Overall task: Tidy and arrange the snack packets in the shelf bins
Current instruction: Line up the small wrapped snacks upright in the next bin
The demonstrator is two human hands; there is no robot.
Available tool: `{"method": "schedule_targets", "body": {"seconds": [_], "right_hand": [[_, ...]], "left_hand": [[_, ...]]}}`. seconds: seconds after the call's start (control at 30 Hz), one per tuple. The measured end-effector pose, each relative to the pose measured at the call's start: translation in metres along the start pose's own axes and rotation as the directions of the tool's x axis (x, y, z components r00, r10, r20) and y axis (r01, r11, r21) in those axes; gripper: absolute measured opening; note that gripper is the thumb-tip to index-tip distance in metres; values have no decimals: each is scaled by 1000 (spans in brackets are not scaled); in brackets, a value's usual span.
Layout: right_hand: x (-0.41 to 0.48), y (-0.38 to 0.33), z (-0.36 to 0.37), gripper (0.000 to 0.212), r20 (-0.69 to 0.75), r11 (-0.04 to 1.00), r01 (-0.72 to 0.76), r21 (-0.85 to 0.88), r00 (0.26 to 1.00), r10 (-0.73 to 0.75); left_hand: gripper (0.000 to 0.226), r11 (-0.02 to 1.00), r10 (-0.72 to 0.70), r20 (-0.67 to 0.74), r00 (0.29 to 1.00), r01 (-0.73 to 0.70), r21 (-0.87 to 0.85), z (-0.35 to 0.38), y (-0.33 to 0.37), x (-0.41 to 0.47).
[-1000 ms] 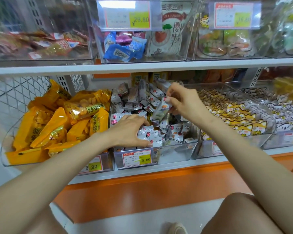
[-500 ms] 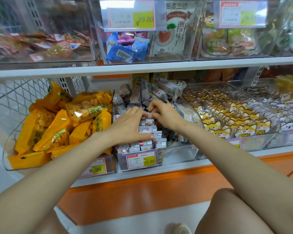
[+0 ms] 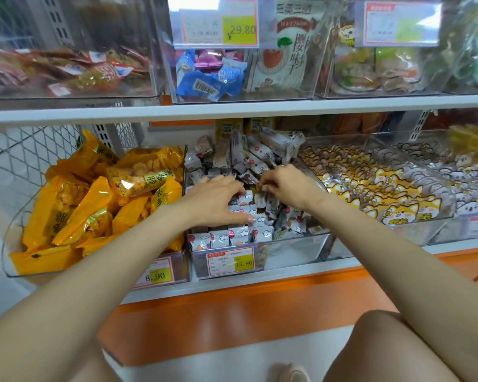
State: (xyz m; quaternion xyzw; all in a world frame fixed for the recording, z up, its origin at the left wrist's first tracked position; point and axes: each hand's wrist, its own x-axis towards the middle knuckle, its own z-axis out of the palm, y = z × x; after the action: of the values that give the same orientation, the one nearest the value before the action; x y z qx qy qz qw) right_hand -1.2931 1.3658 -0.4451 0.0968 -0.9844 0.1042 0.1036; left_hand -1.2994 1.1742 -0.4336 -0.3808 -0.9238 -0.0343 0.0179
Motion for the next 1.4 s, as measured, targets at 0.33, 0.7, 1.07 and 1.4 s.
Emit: {"method": "schedule_targets", "body": {"seconds": [0.33, 0.7, 1.07, 1.4], "right_hand": [[8, -2, 9, 49, -36, 901, -44, -432, 999, 31], [14, -4, 19, 28, -230, 976, -168, -141, 964, 133], [23, -7, 27, 20, -304, 936, -235, -263, 941, 151], [22, -10, 27, 21, -285, 922, -247, -297, 945, 161]], "left_hand": [[46, 996, 68, -102, 992, -73, -55, 12, -7, 11], [48, 984, 148, -342, 928, -103, 145, 12, -9, 38], [53, 919, 162, -244, 956, -56, 391, 17, -11, 51], [49, 930, 210, -280, 937, -102, 354, 19, -16, 41]]}}
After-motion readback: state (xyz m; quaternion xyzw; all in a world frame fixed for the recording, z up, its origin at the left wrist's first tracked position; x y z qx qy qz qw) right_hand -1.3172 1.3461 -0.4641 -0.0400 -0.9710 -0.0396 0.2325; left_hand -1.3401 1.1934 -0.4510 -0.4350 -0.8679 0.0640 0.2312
